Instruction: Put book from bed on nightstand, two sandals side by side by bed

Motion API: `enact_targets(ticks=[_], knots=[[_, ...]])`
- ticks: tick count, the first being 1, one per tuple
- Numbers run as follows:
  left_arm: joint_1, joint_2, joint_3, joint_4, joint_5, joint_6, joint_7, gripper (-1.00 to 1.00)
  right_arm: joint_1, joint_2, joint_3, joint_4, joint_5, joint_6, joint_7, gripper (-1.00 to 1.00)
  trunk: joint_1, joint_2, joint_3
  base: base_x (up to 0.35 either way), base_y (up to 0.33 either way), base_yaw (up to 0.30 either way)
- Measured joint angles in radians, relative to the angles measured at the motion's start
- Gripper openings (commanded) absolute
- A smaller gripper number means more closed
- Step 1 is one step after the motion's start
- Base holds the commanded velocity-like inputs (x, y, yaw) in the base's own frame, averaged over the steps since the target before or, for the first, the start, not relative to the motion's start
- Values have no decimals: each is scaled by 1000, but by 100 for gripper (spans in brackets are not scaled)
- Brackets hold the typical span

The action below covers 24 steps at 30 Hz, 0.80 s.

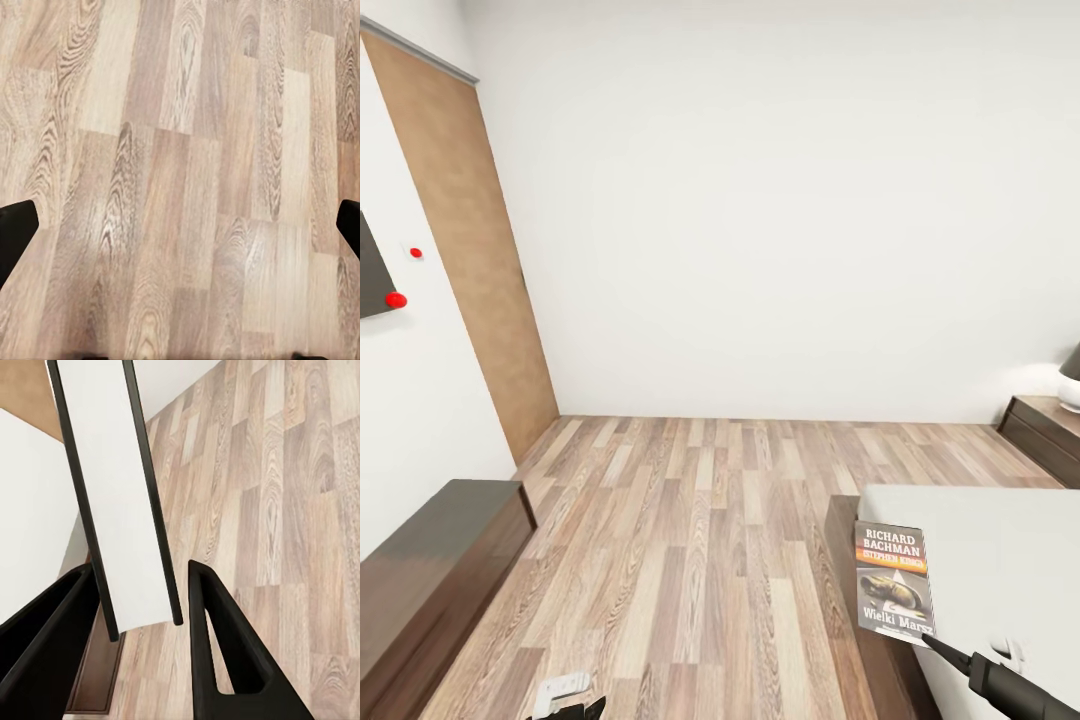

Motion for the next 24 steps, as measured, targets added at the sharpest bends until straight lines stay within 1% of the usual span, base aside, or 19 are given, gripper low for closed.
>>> enact_targets(ticks=[9, 11, 15, 24], knots=[[0, 0, 1, 0, 0, 0, 0, 100, 0, -1, 0, 0, -1, 0, 1, -100, 0, 0, 0, 1, 0, 66], [0, 0, 1, 0, 0, 0, 0, 100, 0, -1, 2, 0, 0, 0, 1, -100, 0, 0, 0, 131, 0, 19], [0, 0, 1, 0, 0, 0, 0, 100, 0, -1, 1, 0, 0, 0, 0, -100, 0, 0, 0, 252, 0, 7], [0, 0, 1, 0, 0, 0, 0, 100, 0, -1, 3, 1, 0, -1, 0, -100, -1, 0, 0, 318, 0, 1]])
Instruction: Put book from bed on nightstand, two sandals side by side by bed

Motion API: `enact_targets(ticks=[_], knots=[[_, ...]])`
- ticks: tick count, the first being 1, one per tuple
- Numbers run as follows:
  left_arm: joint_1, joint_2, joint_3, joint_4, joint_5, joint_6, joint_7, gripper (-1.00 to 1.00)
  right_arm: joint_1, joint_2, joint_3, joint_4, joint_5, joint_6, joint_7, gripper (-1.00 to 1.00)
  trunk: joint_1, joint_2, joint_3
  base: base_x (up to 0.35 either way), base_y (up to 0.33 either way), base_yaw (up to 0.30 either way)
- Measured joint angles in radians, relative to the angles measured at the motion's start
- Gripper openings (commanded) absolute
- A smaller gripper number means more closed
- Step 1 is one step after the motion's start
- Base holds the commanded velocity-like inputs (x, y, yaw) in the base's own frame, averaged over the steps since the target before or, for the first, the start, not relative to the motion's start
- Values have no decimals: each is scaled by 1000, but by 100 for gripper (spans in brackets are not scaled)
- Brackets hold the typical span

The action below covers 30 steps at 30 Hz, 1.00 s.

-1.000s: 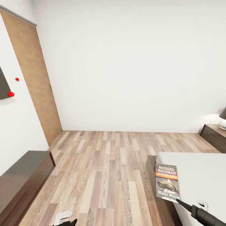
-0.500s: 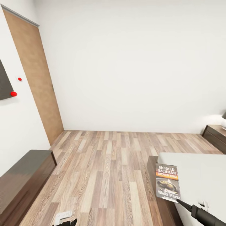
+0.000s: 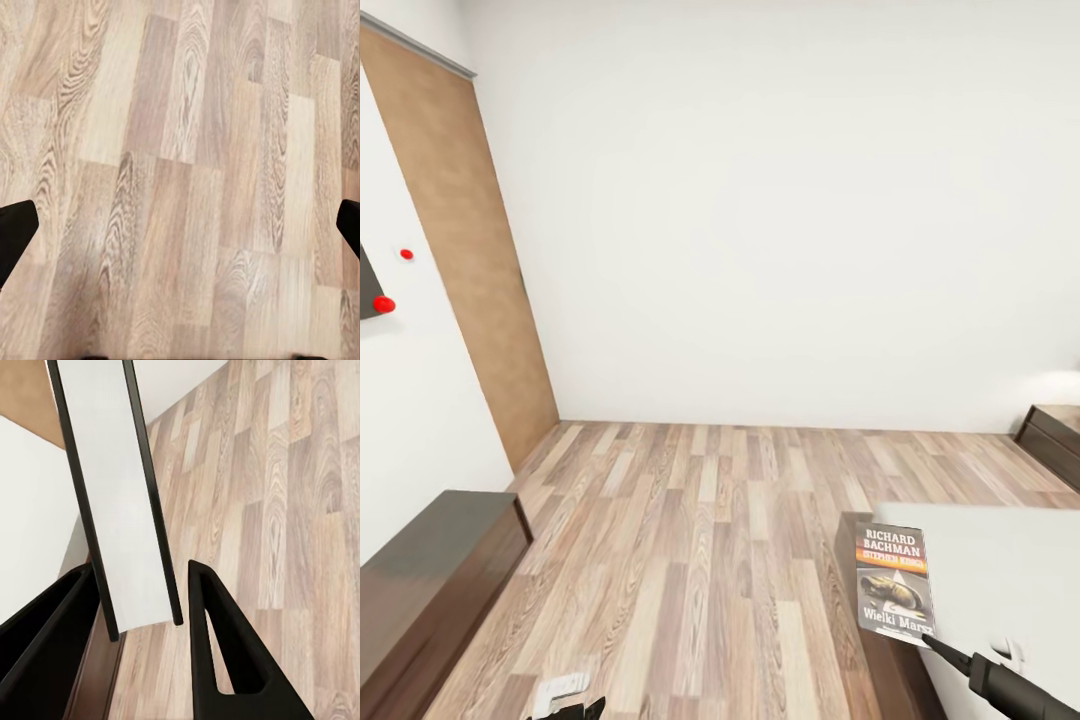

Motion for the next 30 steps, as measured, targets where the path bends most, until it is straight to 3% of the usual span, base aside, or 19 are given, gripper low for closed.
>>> enact_targets(ticks=[30], knots=[[0, 0, 0, 0, 0, 0, 0, 100, 0, 0, 2, 0, 1, 0, -1, -100, 0, 0, 0, 329, 0, 0]])
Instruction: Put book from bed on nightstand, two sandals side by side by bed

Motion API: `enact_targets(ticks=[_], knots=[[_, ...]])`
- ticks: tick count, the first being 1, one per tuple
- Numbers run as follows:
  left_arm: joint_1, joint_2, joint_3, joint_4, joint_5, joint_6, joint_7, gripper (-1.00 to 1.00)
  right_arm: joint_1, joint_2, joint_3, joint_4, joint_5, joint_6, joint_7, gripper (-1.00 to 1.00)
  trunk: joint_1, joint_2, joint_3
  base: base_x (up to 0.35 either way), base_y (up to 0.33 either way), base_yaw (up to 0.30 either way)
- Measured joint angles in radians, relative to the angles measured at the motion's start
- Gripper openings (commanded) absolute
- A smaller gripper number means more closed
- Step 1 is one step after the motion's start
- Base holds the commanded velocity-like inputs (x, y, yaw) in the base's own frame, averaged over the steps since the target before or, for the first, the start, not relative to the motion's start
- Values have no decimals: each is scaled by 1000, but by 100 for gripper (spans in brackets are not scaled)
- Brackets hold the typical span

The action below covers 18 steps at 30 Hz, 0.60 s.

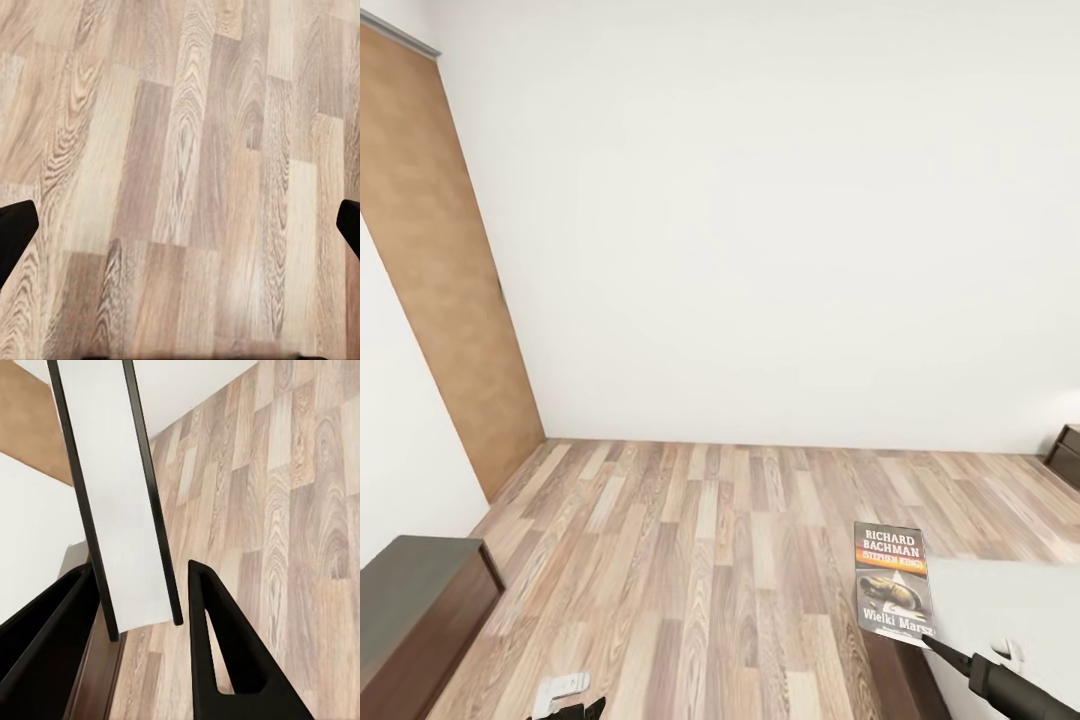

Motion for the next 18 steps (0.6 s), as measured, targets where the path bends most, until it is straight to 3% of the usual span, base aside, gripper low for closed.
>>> enact_targets(ticks=[18], knots=[[0, 0, 0, 0, 0, 0, 1, 100, 0, 1, 0, 0, 0, 0, 0, -100, 0, 0, 0, 329, 0, 0]])
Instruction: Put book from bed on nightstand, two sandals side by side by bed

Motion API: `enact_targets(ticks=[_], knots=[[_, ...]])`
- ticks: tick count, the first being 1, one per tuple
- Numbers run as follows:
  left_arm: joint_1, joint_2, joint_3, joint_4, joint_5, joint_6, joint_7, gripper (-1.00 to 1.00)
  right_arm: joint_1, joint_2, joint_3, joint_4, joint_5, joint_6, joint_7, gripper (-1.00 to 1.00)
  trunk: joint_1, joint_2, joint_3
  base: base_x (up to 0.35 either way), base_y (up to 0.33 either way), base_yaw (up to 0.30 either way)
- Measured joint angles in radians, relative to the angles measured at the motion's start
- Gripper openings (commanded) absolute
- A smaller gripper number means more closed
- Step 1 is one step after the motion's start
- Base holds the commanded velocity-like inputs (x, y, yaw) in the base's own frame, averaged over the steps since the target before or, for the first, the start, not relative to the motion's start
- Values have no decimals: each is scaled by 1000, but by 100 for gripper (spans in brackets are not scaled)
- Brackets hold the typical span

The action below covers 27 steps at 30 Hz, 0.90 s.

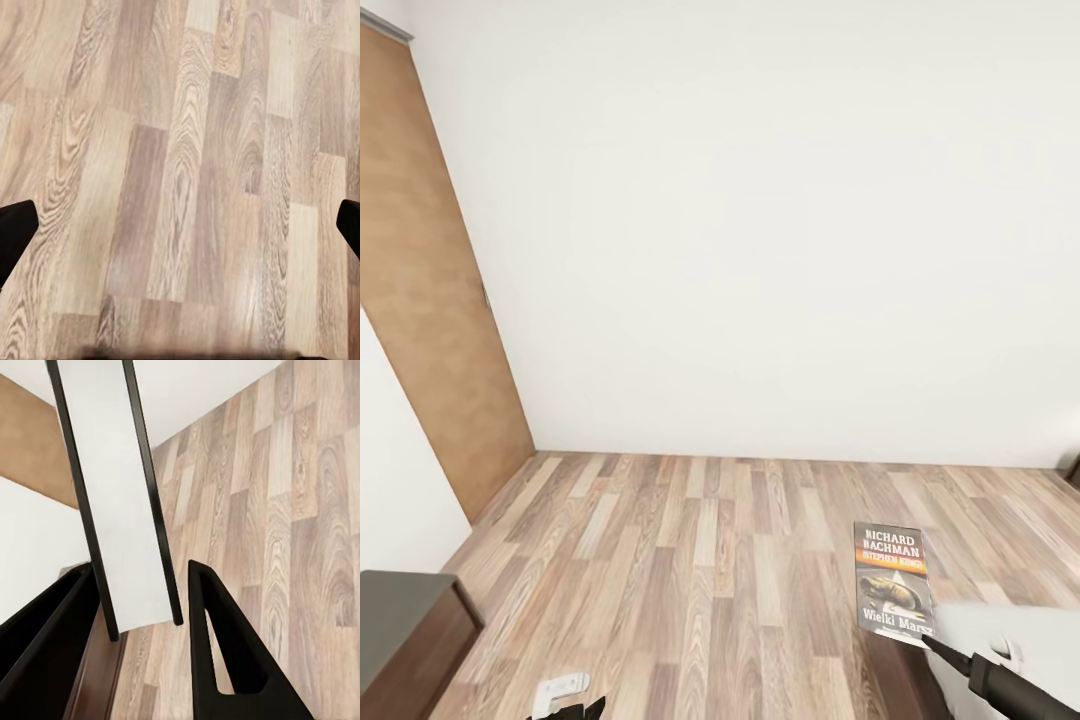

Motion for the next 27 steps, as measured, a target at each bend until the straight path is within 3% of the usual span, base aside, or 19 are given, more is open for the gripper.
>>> enact_targets(ticks=[9, 12, 17, 22, 24, 27], knots=[[0, 0, -1, 0, 0, 0, 0, 100, 0, 1, 0, 0, 0, 0, -3, -100, 0, 0, 0, 326, 0, 0], [0, 0, -3, 0, 0, 0, 0, 100, 0, 6, 0, 4, 3, -1, -77, -100, 0, 0, 0, 323, 0, 0], [0, -1, -6, 1, -2, 2, 1, 100, 1, 68, 2, 13, 6, -2, -283, -100, 0, 0, 0, 321, 0, 0], [0, -1, -11, 14, -3, 4, 2, 100, 0, 109, 10, 12, 8, -2, -357, -100, 0, 0, 0, 319, 0, 0], [0, -1, -47, 40, -22, 4, 2, 100, 0, 130, 4, 10, 6, -2, -371, -100, 0, 0, 0, 316, 0, 0], [0, -1, -95, 52, -54, 5, 3, 100, 0, 140, 3, 9, 6, -2, -375, -100, 0, 0, 0, 305, 0, 0]])
